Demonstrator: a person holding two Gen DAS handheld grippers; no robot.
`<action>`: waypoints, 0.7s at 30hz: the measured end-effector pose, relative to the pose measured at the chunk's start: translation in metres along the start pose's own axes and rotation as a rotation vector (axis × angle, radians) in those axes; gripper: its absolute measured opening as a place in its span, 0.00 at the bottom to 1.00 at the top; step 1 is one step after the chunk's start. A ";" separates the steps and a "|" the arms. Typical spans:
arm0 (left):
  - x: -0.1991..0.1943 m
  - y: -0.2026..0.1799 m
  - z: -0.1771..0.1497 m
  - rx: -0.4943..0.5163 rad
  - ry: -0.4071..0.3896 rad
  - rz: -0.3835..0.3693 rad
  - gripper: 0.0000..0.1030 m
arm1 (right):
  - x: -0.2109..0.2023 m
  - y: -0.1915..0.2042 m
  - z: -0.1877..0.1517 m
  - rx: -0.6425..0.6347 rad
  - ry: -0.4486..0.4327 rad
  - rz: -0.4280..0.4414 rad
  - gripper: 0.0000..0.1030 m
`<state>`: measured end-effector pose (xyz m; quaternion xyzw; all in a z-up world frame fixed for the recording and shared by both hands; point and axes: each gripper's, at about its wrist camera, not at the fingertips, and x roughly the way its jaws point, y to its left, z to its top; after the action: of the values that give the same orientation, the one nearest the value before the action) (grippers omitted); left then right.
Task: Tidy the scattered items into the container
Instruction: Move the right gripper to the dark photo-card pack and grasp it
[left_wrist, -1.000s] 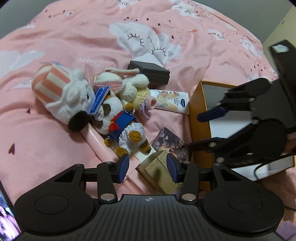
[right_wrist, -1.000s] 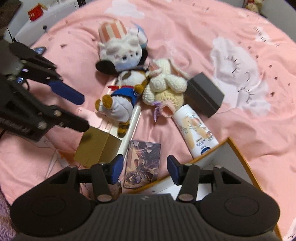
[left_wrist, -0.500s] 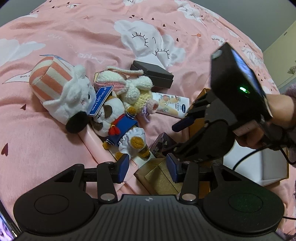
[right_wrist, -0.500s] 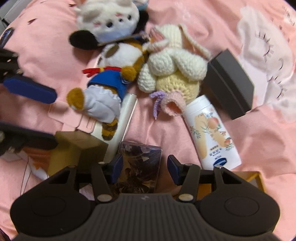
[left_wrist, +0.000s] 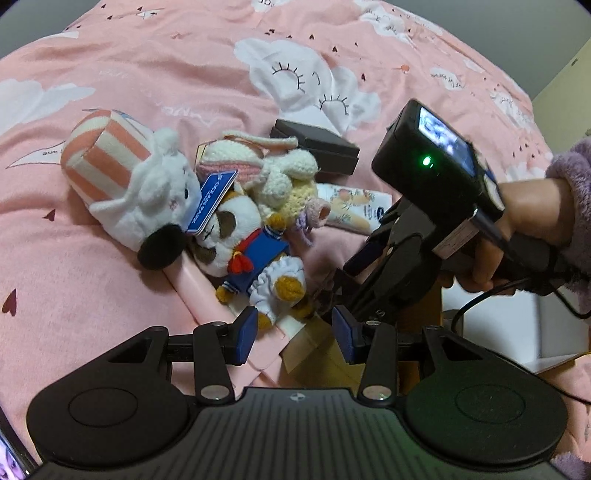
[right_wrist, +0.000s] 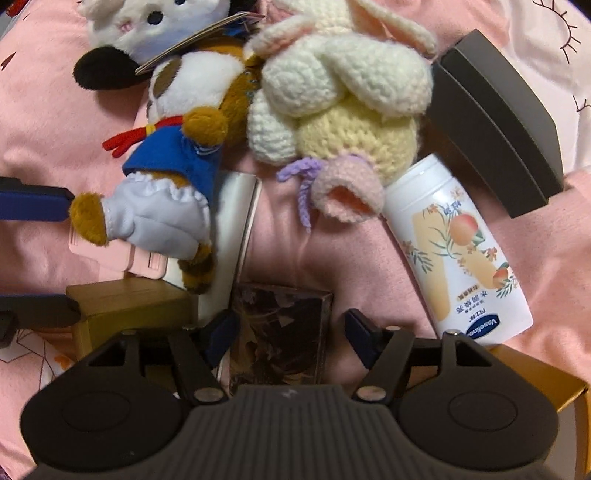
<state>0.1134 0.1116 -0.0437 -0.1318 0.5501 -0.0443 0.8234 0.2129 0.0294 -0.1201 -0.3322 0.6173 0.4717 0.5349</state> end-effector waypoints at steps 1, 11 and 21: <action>-0.001 0.001 0.000 -0.005 -0.003 -0.009 0.50 | 0.001 0.000 0.000 0.003 0.000 0.002 0.68; -0.007 0.000 -0.011 0.001 -0.038 -0.016 0.50 | -0.025 0.019 -0.026 -0.067 -0.088 -0.074 0.37; -0.010 -0.005 -0.015 0.046 -0.020 -0.035 0.50 | -0.047 0.025 -0.044 -0.022 -0.155 -0.030 0.32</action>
<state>0.0960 0.1061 -0.0389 -0.1229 0.5384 -0.0697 0.8307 0.1846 -0.0080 -0.0698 -0.3097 0.5639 0.4945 0.5845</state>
